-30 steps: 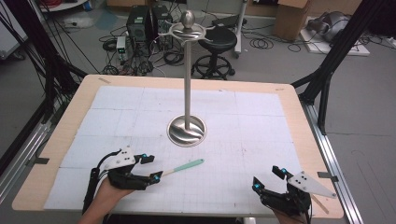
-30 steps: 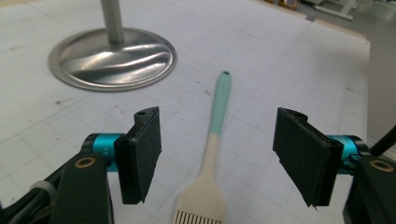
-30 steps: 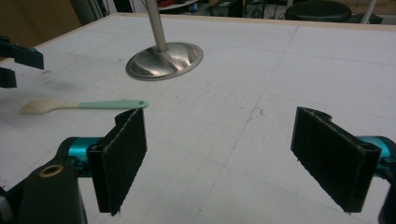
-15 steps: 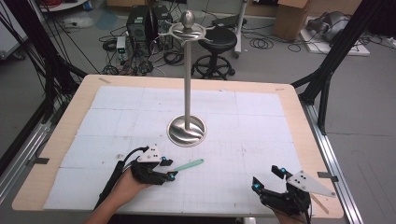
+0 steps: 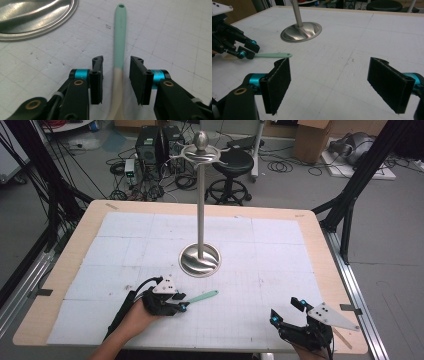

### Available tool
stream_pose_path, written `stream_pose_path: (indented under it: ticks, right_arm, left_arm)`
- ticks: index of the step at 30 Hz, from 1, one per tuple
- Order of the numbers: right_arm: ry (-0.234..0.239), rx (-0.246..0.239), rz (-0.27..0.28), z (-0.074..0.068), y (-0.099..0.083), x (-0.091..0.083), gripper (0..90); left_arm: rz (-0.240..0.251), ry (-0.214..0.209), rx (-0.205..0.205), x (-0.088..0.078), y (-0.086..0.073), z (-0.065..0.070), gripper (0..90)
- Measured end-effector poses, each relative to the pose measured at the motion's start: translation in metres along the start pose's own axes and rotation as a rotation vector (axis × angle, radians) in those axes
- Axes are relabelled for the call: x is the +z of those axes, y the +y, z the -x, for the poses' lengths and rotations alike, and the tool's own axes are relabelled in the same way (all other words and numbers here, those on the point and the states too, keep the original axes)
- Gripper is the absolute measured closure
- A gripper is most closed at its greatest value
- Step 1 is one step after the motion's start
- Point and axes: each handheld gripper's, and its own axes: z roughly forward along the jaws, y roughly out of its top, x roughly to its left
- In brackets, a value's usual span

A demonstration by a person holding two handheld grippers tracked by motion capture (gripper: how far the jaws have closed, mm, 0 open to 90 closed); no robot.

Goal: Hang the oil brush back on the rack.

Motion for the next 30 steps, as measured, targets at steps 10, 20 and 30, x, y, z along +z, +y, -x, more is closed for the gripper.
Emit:
stream_pose_path:
  ticks: [10, 20, 30]
  right_arm:
    - [0.001, -0.004, 0.001, 0.0014, 0.0001, 0.0004, 17.9]
    - [0.013, 0.003, 0.002, -0.0003, 0.0007, 0.0006, 17.9]
    - [0.019, 0.005, 0.002, 0.0020, -0.0002, -0.0004, 19.9]
  left_arm:
    - [-0.006, -0.026, 0.022, 0.0011, 0.0008, 0.0005, 80.8]
    - [-0.001, -0.030, -0.010, 0.0013, 0.0008, -0.0003, 81.6]
    - [0.043, -0.043, -0.047, -0.0061, 0.0028, -0.0012, 81.7]
